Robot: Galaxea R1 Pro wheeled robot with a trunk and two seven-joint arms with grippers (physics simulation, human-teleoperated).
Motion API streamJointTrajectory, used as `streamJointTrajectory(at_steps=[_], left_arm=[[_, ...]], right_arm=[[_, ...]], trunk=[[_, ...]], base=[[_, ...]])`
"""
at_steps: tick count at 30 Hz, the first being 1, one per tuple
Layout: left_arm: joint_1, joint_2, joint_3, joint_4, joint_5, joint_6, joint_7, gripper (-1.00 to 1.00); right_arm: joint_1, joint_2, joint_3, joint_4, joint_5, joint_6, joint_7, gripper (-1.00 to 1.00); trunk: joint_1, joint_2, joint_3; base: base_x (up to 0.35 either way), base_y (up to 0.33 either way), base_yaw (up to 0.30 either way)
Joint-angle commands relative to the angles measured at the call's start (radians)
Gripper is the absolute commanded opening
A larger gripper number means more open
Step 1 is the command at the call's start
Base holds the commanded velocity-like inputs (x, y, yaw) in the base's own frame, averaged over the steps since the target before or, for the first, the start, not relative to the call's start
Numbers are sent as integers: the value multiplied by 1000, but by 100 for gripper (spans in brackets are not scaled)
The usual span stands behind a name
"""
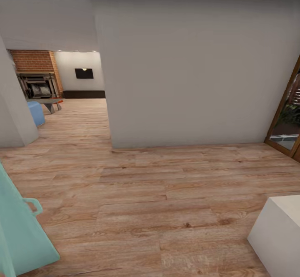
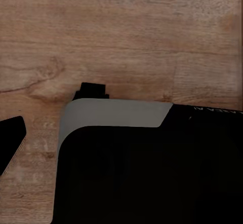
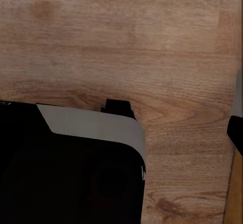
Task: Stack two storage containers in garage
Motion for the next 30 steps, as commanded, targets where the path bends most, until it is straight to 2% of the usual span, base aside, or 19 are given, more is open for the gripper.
streamJointTrajectory(at_steps=[1,30], left_arm=[[-1,0,-1,1,9,-3,-5,100],[0,1,0,1,9,-3,-5,100]], right_arm=[[-1,1,8,3,-9,-5,-1,100],[0,2,8,3,-11,-4,-1,100]], trunk=[[1,0,-1],[1,0,-1]], base=[[318,0,0],[319,0,0]])
